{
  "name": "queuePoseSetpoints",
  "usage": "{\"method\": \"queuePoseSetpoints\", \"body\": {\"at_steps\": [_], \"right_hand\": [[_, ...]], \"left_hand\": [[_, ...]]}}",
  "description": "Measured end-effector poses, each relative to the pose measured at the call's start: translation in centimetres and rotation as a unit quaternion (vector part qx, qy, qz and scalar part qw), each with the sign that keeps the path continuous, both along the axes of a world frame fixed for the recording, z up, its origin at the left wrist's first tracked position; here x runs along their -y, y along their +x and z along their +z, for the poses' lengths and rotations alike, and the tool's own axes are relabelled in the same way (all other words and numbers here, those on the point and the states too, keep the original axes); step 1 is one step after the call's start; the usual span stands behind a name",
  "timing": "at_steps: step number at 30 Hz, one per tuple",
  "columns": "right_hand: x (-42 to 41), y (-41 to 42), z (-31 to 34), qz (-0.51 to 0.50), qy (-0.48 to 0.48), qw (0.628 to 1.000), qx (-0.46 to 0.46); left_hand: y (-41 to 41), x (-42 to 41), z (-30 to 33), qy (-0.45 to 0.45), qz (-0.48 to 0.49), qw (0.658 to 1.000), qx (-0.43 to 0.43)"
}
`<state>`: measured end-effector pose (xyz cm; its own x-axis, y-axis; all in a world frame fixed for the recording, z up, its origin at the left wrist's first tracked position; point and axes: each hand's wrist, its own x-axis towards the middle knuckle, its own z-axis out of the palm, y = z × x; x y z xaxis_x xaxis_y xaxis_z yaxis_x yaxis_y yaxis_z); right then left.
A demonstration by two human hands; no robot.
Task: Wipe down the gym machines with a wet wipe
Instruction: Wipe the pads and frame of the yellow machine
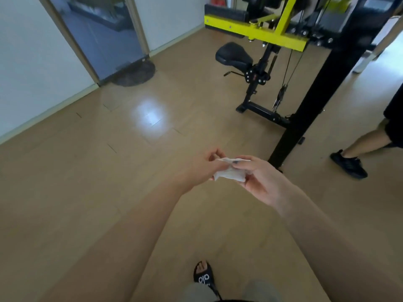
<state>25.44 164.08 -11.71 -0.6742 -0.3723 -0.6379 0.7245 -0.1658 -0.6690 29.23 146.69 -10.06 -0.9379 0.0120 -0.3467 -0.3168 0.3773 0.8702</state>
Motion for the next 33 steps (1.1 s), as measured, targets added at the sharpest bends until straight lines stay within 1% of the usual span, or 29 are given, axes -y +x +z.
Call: {"method": "queuePoseSetpoints", "body": {"at_steps": [3, 6, 12, 15, 17, 20, 22, 26, 28, 33], "right_hand": [[2.3, -5.8, 1.5, 0.011, 0.013, 1.0, 0.002], [3.8, -12.0, 2.1, -0.01, 0.033, 0.999, 0.001], [5.6, -26.9, 1.3, -0.058, -0.035, 0.998, 0.001], [6.6, -34.7, 1.7, -0.084, -0.071, 0.993, 0.034], [7.4, -39.5, 2.1, -0.089, -0.094, 0.991, 0.036], [9.3, -46.2, 3.0, -0.096, -0.102, 0.99, 0.028], [10.7, -50.6, 3.1, -0.092, -0.105, 0.99, 0.026], [14.3, -59.6, 1.9, -0.092, -0.09, 0.992, 0.005], [16.4, -64.4, 1.1, -0.11, -0.077, 0.991, -0.009], [20.6, -76.4, -1.2, -0.222, -0.032, 0.974, -0.017]], "left_hand": [[-6.6, 2.3, 1.2, -0.005, -0.005, 1.0, 0.002], [-13.4, 3.9, 1.1, -0.02, -0.009, 1.0, -0.006], [-28.6, 5.7, 0.4, -0.012, 0.022, 0.999, -0.029], [-35.9, 7.0, 0.6, 0.01, 0.073, 0.997, -0.013], [-40.3, 8.1, 1.3, 0.022, 0.083, 0.996, -0.013], [-46.3, 10.4, 1.8, 0.044, 0.112, 0.992, -0.023], [-50.5, 11.9, 1.9, 0.041, 0.116, 0.992, -0.025], [-59.4, 15.5, 0.9, 0.024, 0.122, 0.992, -0.021], [-64.3, 17.6, 0.1, 0.008, 0.112, 0.993, -0.019], [-76.9, 22.6, -1.7, -0.018, 0.075, 0.997, -0.004]]}}
